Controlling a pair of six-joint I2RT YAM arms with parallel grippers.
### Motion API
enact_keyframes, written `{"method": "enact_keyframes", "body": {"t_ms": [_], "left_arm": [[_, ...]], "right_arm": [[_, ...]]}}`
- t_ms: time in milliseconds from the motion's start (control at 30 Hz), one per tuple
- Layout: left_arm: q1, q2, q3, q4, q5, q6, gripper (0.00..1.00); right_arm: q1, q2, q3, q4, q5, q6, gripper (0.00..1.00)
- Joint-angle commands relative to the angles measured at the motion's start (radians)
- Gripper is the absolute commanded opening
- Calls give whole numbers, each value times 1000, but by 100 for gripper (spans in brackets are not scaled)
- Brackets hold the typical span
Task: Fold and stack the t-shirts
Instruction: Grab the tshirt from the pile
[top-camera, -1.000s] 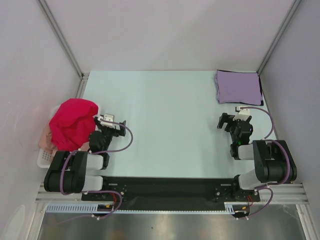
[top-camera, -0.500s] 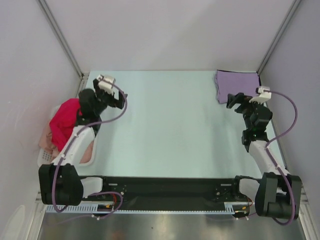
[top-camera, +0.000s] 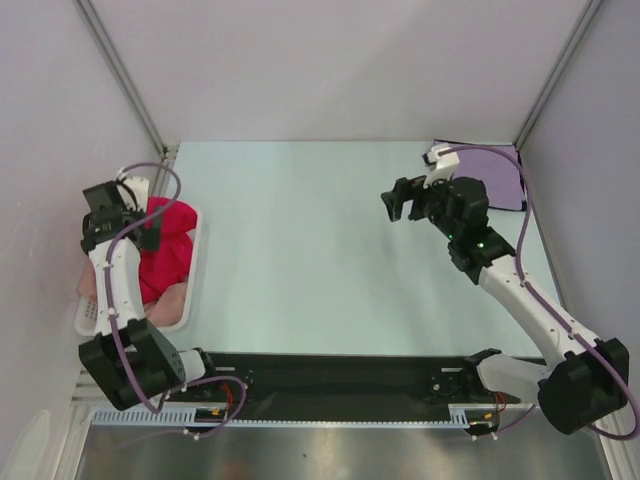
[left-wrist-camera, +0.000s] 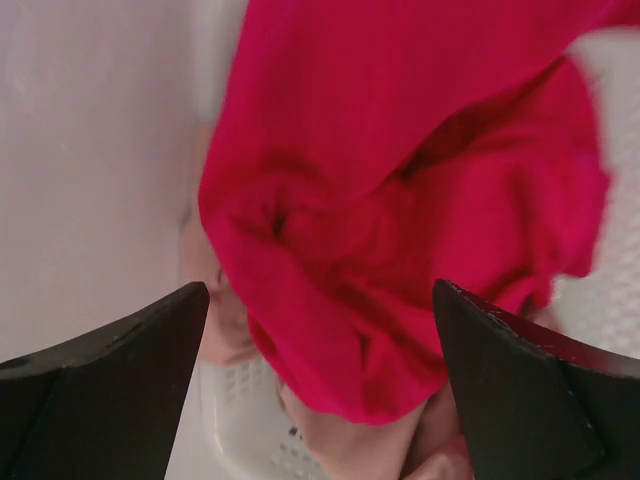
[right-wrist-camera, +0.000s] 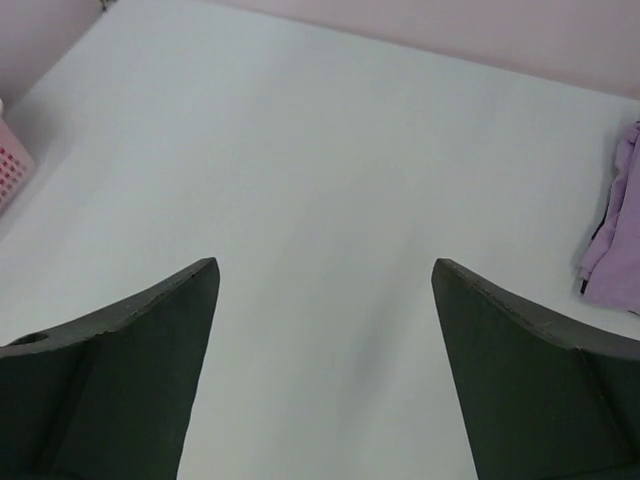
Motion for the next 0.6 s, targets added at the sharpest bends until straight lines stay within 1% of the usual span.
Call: {"method": "enact_keyframes", "body": {"t_ms": [0,100,200,233,267,300,333,433,467,533,567], "left_arm": [[73,58,-81,4,-164,91,99],[86,104,-123,53,-190,95,94],[86,147,-132,74,-235,94,69],[86,148,-135,79,-247,94,45],[86,145,-133,84,-259,92,17],[86,136,-133,85,-266,92,17],[86,118,-133,94,-273,92,1],[84,73,-123,100,-270,100,0],[83,41,-92,91,-252,95,0],[76,9,-29,30,-148,62,0],[60,-2,71,-6,-97,46,0]], "right_arm": [[83,48,72,-86,86,-92,94],[127,93,115,-118,152,-118,94],[170,117,126,-127,192,-141,94],[185,120,127,-127,202,-150,93],[193,119,123,-124,203,-157,94],[196,120,123,-121,204,-160,94],[202,120,123,-120,206,-161,94],[207,119,124,-112,199,-166,95],[208,120,126,-107,198,-166,95],[211,122,133,-103,196,-160,95],[213,122,136,-106,196,-154,95]]}}
